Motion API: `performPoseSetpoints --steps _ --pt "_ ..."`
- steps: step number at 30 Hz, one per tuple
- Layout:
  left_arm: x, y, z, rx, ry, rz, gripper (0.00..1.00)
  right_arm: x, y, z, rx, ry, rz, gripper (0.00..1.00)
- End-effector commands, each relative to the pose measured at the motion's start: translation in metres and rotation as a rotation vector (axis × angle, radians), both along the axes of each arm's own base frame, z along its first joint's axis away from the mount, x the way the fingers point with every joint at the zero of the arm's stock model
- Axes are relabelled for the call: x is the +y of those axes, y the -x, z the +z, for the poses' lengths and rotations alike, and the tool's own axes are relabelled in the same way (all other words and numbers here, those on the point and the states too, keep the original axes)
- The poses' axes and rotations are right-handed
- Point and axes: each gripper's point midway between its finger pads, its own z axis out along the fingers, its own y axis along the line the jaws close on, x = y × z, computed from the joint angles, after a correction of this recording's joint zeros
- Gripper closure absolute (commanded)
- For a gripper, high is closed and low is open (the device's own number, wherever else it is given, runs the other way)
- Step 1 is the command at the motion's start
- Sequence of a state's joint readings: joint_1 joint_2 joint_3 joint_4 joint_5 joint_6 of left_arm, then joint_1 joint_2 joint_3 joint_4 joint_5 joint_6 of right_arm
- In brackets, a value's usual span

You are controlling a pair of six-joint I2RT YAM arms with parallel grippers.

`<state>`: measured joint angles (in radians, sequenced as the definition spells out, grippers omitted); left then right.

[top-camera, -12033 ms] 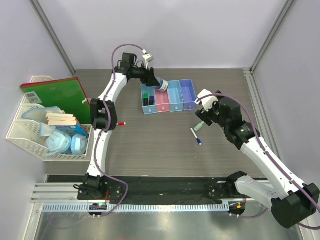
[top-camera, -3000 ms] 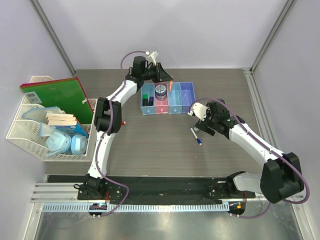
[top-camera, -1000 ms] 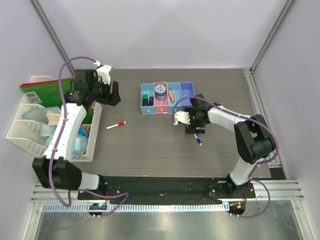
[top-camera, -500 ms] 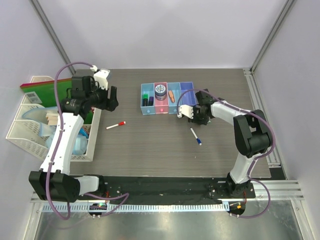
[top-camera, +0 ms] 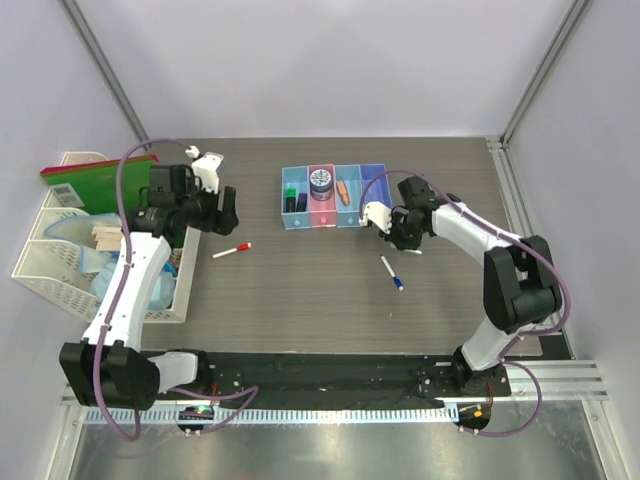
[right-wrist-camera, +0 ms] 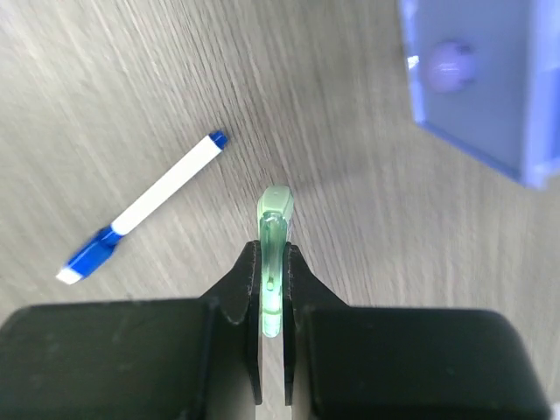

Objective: Sort the stationery into containers
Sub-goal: Pick up the pen from the center of the board, then place the pen in the storage box.

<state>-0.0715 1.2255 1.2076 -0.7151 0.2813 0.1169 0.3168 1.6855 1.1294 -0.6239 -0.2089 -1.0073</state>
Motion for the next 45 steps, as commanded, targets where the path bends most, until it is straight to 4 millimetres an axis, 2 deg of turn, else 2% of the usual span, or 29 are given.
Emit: performPoseSetpoints --steps 1,5,8,11,12,14,15,17,18,20,21,23,24,28,31,32,34,36,37,45 --pt "-0.003 -0.001 0.008 -0.051 0.021 -0.015 0.27 0.010 0.008 0.041 -0.042 -0.102 -0.040 0.99" --pt "-0.004 0.004 0.008 -0.048 0.032 -0.018 0.27 0.006 0.009 0.027 -0.003 -0.076 -0.076 0.99" --pt "-0.003 0.008 0.011 -0.061 0.027 -0.014 0.27 0.020 0.004 0.042 -0.013 -0.165 -0.102 0.99" --pt "-0.003 0.012 0.007 -0.063 0.026 -0.015 0.26 0.041 -0.013 0.081 -0.075 -0.313 -0.173 0.99" --pt "-0.003 0.013 0.002 -0.049 0.028 -0.015 0.26 0.048 -0.026 0.099 -0.109 -0.376 -0.225 0.99" --pt "-0.003 0.016 -0.007 -0.025 0.028 -0.015 0.26 0.057 -0.037 0.117 -0.131 -0.440 -0.253 0.99" --pt "-0.003 0.017 -0.011 -0.015 0.028 -0.019 0.26 0.063 -0.050 0.136 -0.179 -0.487 -0.264 0.99" --pt "-0.003 0.018 -0.023 0.009 0.018 -0.027 0.27 0.074 -0.061 0.149 -0.181 -0.563 -0.307 0.99" --pt "-0.002 0.019 -0.027 0.018 0.013 -0.031 0.27 0.080 -0.074 0.166 -0.231 -0.618 -0.310 0.99" --pt "0.000 0.021 -0.040 0.044 -0.013 -0.043 0.27 0.088 -0.086 0.174 -0.230 -0.694 -0.358 0.99" --pt "0.000 0.022 -0.045 0.052 -0.022 -0.057 0.27 0.094 -0.097 0.188 -0.271 -0.745 -0.360 0.99" --pt "0.003 0.024 -0.056 0.063 -0.065 -0.097 0.27 0.098 -0.109 0.194 -0.284 -0.800 -0.396 0.99" --pt "0.004 0.025 -0.059 0.063 -0.079 -0.114 0.27 0.102 -0.122 0.198 -0.316 -0.832 -0.397 0.99" --pt "0.009 0.026 -0.075 0.077 -0.154 -0.187 0.27 0.115 -0.149 0.185 -0.268 -0.891 -0.446 0.99" --pt "0.012 0.027 -0.090 0.097 -0.198 -0.241 0.27 0.133 -0.166 0.176 -0.204 -0.957 -0.449 0.99" --pt "0.012 0.027 -0.094 0.104 -0.209 -0.259 0.27 0.137 -0.171 0.179 -0.193 -0.978 -0.453 0.99" --pt "0.011 0.024 -0.099 0.122 -0.207 -0.267 0.28 0.141 -0.180 0.162 -0.169 -0.971 -0.462 0.99" --pt "0.010 0.023 -0.105 0.147 -0.203 -0.277 0.28 0.140 -0.188 0.158 -0.178 -0.966 -0.470 0.99" --pt "0.011 0.022 -0.106 0.150 -0.210 -0.281 0.29 0.141 -0.191 0.149 -0.171 -0.955 -0.478 0.99" --pt "0.021 0.006 -0.122 0.172 -0.277 -0.291 0.31 0.140 -0.201 0.122 -0.142 -0.925 -0.497 0.98"
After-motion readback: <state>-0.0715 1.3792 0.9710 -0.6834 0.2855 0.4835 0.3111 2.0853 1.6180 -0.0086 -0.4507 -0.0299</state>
